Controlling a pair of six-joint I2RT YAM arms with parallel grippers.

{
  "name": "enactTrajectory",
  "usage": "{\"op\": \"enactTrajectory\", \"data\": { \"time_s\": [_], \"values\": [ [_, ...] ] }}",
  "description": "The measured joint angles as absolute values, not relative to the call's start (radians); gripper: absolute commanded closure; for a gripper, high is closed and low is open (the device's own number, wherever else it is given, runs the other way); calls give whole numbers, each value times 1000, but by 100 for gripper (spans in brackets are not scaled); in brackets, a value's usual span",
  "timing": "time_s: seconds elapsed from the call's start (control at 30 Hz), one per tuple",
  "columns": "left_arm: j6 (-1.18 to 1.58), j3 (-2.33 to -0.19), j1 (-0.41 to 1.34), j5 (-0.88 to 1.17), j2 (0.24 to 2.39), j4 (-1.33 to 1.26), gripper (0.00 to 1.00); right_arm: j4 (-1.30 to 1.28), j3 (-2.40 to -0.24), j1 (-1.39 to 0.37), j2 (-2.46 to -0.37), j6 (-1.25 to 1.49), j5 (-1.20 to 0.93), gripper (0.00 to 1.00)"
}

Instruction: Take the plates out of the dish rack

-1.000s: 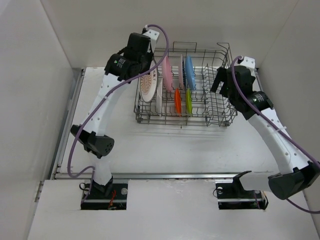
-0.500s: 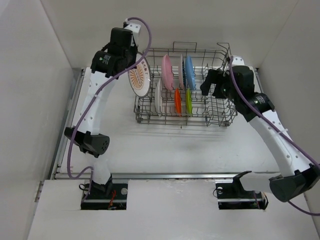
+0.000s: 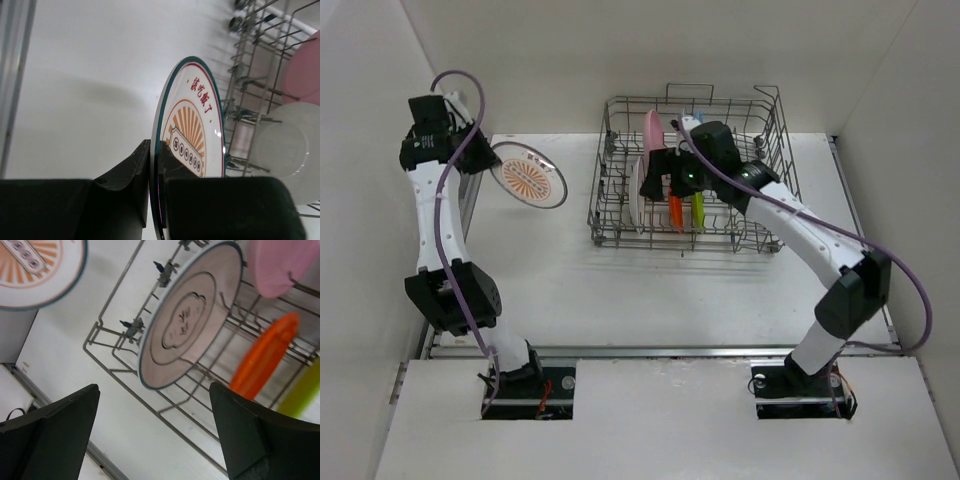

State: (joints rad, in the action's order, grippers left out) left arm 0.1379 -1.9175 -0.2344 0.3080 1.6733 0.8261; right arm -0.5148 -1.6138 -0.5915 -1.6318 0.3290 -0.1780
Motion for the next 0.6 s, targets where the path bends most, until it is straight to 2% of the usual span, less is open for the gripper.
{"op": "enactTrajectory", "data": {
  "time_s": [0.13,0.17,0.4,0.43,0.5,0.53,0.6],
  "values": [
    [159,-1688,-344,412,1668,723,100,-538,-1740,-625,-1759,329,-168,9],
    [156,-1637,-358,426,1671,700,100,-542,-1766,-630,-1782,331,-165,13],
    [149,-1385,-403,477,1679,551,100,-549,-1825,-637,-1892,356,-154,27],
    [149,-1372,-410,477,1686,540,100,-549,-1832,-641,-1911,361,-155,36],
    [147,-1361,-422,476,1705,515,94,-549,-1852,-648,-1954,374,-155,48],
    [147,-1361,-425,476,1716,504,91,-547,-1857,-650,-1973,379,-155,64],
    [149,-1361,-430,479,1740,478,80,-548,-1859,-654,-1993,392,-163,80]
  ]
}}
